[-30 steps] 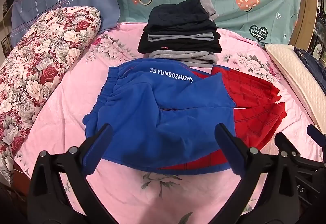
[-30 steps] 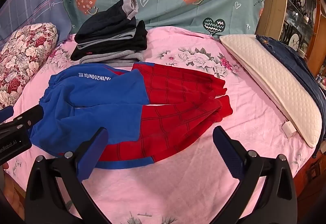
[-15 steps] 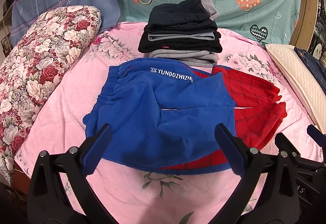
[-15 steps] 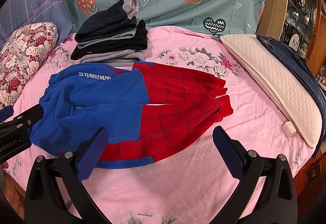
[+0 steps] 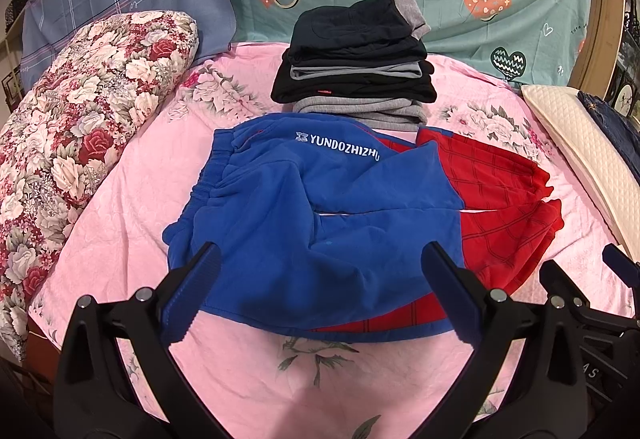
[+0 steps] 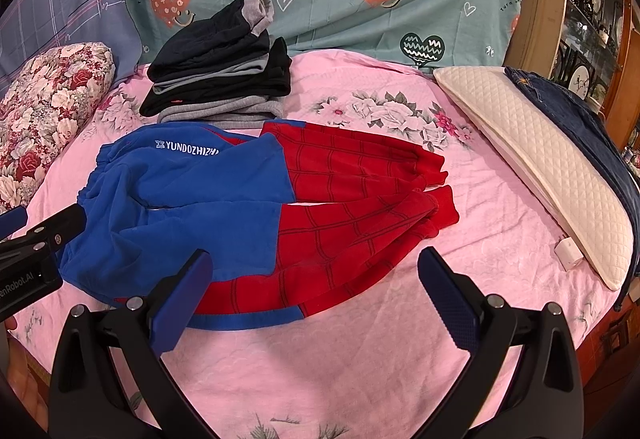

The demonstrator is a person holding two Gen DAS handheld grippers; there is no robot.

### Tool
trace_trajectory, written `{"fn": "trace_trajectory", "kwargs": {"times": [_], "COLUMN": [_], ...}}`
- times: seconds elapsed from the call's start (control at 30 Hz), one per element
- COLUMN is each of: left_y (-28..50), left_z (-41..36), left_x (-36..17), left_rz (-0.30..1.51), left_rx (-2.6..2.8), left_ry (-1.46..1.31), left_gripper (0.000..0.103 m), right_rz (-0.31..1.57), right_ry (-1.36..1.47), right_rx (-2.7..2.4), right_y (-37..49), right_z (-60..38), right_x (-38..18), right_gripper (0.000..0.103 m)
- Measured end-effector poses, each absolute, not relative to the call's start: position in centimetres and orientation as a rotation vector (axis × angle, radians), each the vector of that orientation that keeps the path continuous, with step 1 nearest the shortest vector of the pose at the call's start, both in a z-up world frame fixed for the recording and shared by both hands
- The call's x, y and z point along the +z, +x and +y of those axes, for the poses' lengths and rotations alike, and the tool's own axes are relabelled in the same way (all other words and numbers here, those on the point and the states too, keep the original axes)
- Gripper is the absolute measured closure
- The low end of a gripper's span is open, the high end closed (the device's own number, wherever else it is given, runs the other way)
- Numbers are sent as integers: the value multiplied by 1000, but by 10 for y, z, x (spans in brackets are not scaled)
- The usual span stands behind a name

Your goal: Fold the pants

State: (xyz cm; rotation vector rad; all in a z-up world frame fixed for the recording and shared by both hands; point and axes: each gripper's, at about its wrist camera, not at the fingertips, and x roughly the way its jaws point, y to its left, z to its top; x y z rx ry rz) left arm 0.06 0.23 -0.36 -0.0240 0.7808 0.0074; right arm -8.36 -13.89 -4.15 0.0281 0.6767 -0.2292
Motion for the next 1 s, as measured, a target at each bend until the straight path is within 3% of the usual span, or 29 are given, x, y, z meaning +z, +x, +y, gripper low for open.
{"fn": "trace_trajectory", "kwargs": {"times": [1.0], "left_y": [1], "left_z": [5], "left_x": [-8], "left_rz": [786], "left_rx": [5], "left_ry": [-25], "left_gripper": [2], "right_rz": [681], "right_ry": [29], "right_rx": [-228], "right_y": [-83], "right_z": [-138], "right_x": [-42], "right_gripper": [1]}}
